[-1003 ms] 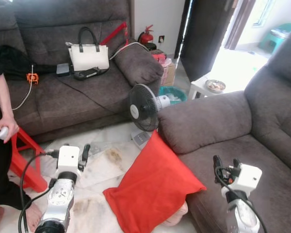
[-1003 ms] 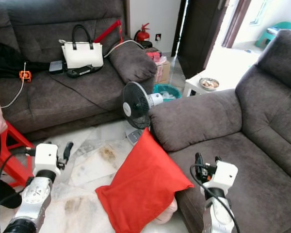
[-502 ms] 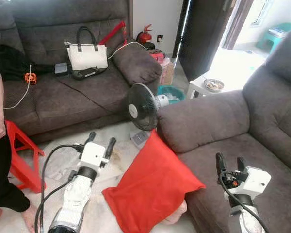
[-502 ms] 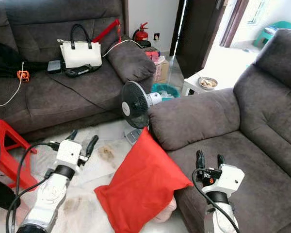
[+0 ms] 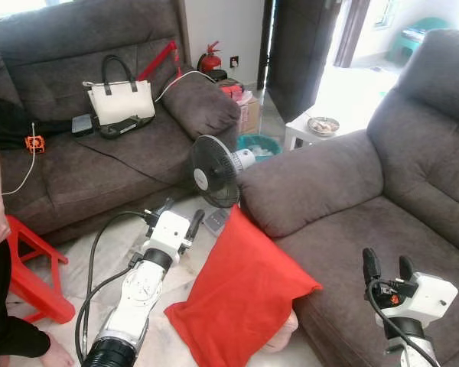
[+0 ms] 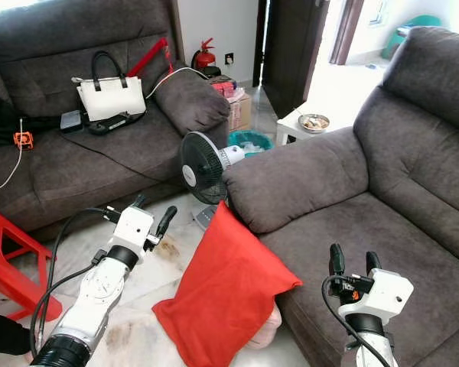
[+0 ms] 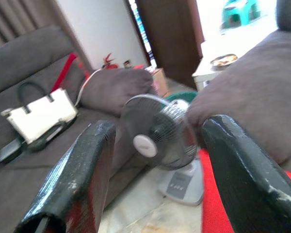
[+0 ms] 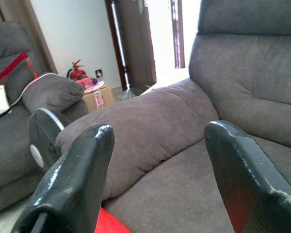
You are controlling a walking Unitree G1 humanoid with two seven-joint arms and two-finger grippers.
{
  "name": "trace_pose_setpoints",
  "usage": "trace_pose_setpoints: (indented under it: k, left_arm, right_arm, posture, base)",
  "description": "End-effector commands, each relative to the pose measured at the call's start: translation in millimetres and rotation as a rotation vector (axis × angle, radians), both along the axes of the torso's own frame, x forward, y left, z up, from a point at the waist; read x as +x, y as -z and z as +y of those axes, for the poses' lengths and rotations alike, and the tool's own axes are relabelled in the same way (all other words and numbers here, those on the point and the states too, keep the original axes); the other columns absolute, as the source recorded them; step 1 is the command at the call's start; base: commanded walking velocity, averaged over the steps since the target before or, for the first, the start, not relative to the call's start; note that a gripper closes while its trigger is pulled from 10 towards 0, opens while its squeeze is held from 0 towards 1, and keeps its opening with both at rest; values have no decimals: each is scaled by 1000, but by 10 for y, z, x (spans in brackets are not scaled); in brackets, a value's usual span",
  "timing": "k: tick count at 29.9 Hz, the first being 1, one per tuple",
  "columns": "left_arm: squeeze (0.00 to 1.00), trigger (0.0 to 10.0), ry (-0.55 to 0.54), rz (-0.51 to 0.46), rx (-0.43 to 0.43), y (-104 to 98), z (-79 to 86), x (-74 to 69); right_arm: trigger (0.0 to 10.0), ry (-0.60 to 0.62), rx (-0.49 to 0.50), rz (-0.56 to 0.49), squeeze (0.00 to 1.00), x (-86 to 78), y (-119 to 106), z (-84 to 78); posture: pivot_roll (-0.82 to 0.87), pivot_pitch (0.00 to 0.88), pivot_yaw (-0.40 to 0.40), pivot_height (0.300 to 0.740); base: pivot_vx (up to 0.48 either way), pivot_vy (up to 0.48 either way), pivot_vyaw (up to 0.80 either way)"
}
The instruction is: Move the pillow to the sofa from floor
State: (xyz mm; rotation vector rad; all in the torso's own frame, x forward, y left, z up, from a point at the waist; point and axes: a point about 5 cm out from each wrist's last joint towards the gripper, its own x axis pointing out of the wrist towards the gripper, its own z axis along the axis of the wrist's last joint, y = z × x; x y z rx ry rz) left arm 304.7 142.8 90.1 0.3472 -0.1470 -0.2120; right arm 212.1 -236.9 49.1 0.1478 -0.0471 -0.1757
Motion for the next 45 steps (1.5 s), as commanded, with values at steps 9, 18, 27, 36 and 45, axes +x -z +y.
trace_pose_setpoints:
  k: [9, 18, 27, 36, 45]
  left_arm:
    - [0, 10000, -299, -18, -70, -18, 549, -91]
    - [0, 10000, -342, 22, -85, 78, 683, -207]
    - [0, 10000, -304, 33, -110, 93, 564, -223]
    - [0, 10000, -227, 53, -121, 99, 401, -186]
    - [0, 10000, -216, 56, -117, 99, 398, -202]
  right_arm:
    - [10000, -130, -2, 85, 0, 160, 81, -24]
    - [10000, -166, 26, 65, 0, 267, 78, 126]
    - [10000, -192, 31, 61, 0, 286, 84, 179]
    - [10000, -199, 22, 56, 0, 264, 66, 218]
    - [10000, -203, 18, 70, 0, 240, 96, 227]
  posture:
    - [71, 0, -44, 740]
    - [113, 0, -40, 740]
    - [98, 0, -47, 740]
    - [53, 0, -27, 740]
    - [65, 0, -27, 740]
  base:
    - [0, 0, 0]
    - [0, 0, 0]
    - [0, 0, 0]
    - [0, 0, 0]
    - [0, 0, 0]
